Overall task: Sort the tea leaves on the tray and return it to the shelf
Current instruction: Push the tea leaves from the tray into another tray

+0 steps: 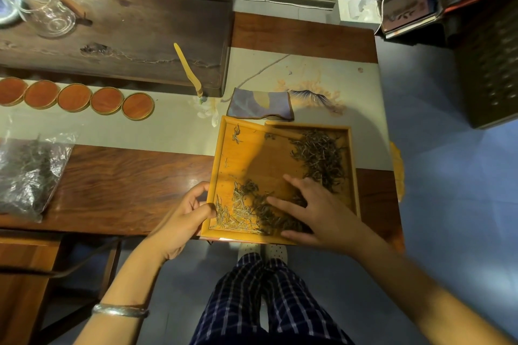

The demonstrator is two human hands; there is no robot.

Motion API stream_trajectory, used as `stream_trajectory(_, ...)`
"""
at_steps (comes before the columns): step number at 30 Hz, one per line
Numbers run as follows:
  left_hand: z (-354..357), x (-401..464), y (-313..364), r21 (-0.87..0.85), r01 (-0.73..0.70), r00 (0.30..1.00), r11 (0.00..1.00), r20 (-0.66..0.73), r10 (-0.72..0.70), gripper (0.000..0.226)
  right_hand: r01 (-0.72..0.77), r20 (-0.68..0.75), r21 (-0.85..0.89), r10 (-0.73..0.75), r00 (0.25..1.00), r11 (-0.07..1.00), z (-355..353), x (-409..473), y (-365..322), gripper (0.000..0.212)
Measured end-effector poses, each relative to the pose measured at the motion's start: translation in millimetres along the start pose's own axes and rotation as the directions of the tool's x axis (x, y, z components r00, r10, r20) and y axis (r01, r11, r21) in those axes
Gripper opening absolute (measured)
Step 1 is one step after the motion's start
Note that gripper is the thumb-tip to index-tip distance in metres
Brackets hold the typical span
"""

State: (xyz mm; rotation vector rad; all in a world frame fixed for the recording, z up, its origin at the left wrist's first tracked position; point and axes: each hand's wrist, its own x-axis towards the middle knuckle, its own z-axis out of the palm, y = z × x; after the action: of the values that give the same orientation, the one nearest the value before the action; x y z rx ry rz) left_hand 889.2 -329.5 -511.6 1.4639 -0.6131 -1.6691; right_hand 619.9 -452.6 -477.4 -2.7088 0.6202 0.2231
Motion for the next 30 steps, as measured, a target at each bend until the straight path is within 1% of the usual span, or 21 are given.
stream_trajectory(4, -1, -1, 2, 0.018, -0.005, 1.000, 1.000, -0.002, 0.006, 0.044, -0.069, 0.023, -0.023, 0.070, 0.997, 0.997, 9, -4, 17, 0.065)
stream_trajectory(7, -4, -1, 0, 0.021, 0.025, 0.999, 0.999, -0.020, -0.025, 0.047, -0.131, 0.012, -0.038, 0.132, 0.991, 0.991, 14, -1, 30, 0.069)
stream_trajectory(10, -3, -1, 0, 0.024, 0.033, 0.999, 0.999, -0.014, -0.033, 0.046, -0.208, 0.000, -0.015, 0.208, 0.978, 0.978, 14, 4, 43, 0.070)
stream_trajectory(15, 1, -1, 4, 0.027, 0.034, 0.999, 0.999, -0.016, -0.034, 0.045, -0.338, -0.040, 0.001, 0.338, 0.940, 0.941, 13, 11, 57, 0.065)
stream_trajectory(17, 1, -1, 5, 0.031, 0.037, 0.999, 0.999, -0.014, -0.037, 0.044, -0.363, -0.084, 0.006, 0.362, 0.928, 0.932, 12, 14, 62, 0.059)
stream_trajectory(22, 7, -2, 9, 0.019, 0.037, 0.999, 0.999, -0.023, -0.036, 0.042, -0.374, -0.184, 0.019, 0.371, 0.910, 0.927, 9, 22, 72, 0.042)
stream_trajectory(25, 9, -3, 9, 0.020, 0.041, 0.999, 0.999, -0.016, -0.040, 0.044, -0.420, -0.237, 0.073, 0.425, 0.874, 0.904, 6, 25, 76, 0.039)
stream_trajectory(28, 9, -4, 8, 0.019, 0.043, 0.999, 0.999, -0.007, -0.043, 0.045, -0.468, -0.311, 0.142, 0.488, 0.816, 0.872, 0, 24, 73, 0.036)
stream_trajectory(30, 9, -5, 7, 0.033, 0.041, 0.999, 0.999, -0.004, -0.041, 0.046, -0.445, -0.365, 0.169, 0.475, 0.801, 0.880, -5, 22, 61, 0.035)
